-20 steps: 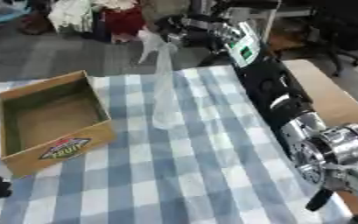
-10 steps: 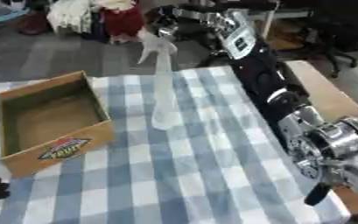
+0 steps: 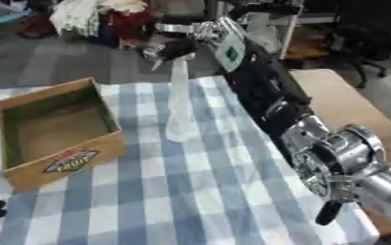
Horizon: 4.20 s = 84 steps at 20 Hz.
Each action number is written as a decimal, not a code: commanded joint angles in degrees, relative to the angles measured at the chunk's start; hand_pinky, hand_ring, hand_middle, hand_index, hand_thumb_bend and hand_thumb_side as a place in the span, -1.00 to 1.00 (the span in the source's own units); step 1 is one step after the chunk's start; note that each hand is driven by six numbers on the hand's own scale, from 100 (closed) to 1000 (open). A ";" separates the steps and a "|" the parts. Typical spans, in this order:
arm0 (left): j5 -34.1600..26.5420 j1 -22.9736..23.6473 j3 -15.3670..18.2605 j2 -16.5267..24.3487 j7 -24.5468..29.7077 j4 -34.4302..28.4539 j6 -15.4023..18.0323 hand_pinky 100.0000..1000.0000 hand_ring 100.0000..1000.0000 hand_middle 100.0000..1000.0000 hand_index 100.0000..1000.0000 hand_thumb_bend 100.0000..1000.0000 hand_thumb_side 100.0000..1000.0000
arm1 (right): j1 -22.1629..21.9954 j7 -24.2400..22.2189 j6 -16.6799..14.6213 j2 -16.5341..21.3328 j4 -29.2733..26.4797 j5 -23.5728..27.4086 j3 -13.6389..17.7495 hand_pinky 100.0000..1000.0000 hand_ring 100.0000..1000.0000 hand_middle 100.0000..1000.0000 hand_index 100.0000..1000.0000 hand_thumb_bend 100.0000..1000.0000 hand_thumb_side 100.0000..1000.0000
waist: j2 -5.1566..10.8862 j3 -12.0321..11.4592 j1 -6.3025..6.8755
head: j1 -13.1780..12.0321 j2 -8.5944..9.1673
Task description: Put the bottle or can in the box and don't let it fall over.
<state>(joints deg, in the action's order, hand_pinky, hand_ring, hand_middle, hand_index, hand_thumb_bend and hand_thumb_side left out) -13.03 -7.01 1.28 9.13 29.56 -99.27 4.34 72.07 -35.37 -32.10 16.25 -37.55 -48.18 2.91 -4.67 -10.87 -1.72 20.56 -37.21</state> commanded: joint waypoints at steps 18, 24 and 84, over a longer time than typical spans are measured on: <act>0.00 -0.47 0.27 1.26 -0.32 -1.04 -0.18 0.42 0.36 0.23 0.75 -0.78 0.93 | 0.83 -13.05 -18.90 0.88 3.30 -14.65 0.14 0.07 0.19 0.36 0.70 -1.00 -0.83 | 1.16 0.16 -0.02 | 0.17 -0.20; -0.06 -0.46 0.36 1.27 -0.48 -1.06 -0.21 0.42 0.35 0.23 0.75 -0.78 0.93 | 0.57 -12.34 -19.02 1.39 3.68 -11.32 0.66 -0.22 -0.12 -0.06 0.38 -1.00 -0.99 | 1.18 0.22 -0.01 | 0.12 -0.11; 0.21 0.24 0.55 1.85 -1.00 -0.82 -0.43 0.41 0.35 0.22 0.76 -0.78 0.94 | 1.34 -10.62 -14.43 2.51 5.10 -9.43 2.09 -0.37 -0.26 -0.38 -0.30 -1.00 -0.76 | 2.05 1.01 -0.61 | 0.15 -1.05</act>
<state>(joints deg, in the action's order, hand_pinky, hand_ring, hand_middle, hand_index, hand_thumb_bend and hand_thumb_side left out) -13.02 -6.42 1.63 10.09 28.73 -99.25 3.89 72.39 -33.55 -33.93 17.89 -32.13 -58.03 4.91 -3.62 -9.86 -2.58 20.63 -38.18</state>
